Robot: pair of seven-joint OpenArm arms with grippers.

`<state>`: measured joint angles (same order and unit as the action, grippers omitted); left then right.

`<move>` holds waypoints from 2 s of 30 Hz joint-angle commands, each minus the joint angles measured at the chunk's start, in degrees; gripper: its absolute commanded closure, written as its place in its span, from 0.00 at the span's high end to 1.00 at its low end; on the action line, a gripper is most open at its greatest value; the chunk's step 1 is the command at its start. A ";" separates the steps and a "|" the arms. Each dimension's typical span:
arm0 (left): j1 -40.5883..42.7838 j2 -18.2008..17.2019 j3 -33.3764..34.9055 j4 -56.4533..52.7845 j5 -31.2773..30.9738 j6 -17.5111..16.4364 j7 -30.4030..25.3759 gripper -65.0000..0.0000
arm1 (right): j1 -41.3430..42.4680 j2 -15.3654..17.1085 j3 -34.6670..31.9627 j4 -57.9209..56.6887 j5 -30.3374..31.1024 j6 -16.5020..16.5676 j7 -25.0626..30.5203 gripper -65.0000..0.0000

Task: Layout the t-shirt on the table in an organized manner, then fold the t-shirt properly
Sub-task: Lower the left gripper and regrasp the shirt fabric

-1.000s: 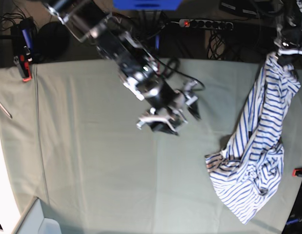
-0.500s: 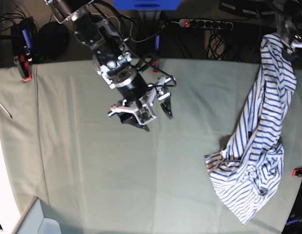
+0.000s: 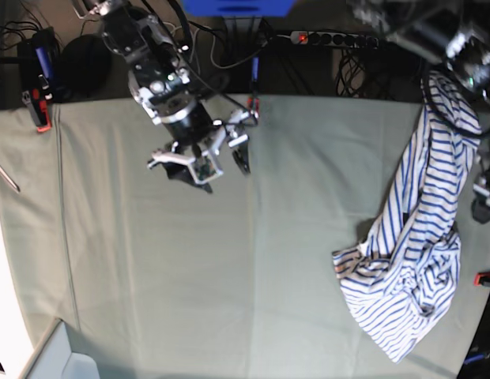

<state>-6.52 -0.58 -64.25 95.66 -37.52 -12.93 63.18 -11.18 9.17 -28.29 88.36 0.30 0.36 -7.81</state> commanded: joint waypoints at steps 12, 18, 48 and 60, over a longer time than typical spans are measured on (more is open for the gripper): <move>-14.00 -0.70 21.04 -28.80 19.01 -0.21 -23.31 0.67 | 1.29 -0.60 3.72 0.04 -0.25 0.12 1.79 0.63; -18.40 -1.93 24.82 -40.76 22.09 -0.04 -33.86 0.67 | 1.03 -0.60 4.60 -0.22 -0.25 0.12 1.79 0.63; -21.04 -4.39 24.91 -43.48 22.09 5.50 -37.02 0.67 | 1.38 -0.33 5.04 -1.81 -0.25 0.12 1.79 0.63; -21.21 -6.67 24.82 -51.31 21.56 5.50 -42.12 0.61 | 1.38 -0.25 5.04 -1.90 -0.25 0.12 1.79 0.64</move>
<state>-25.93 -6.76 -39.59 43.38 -15.59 -7.05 22.22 -10.37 8.82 -23.31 85.60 0.27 0.38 -7.62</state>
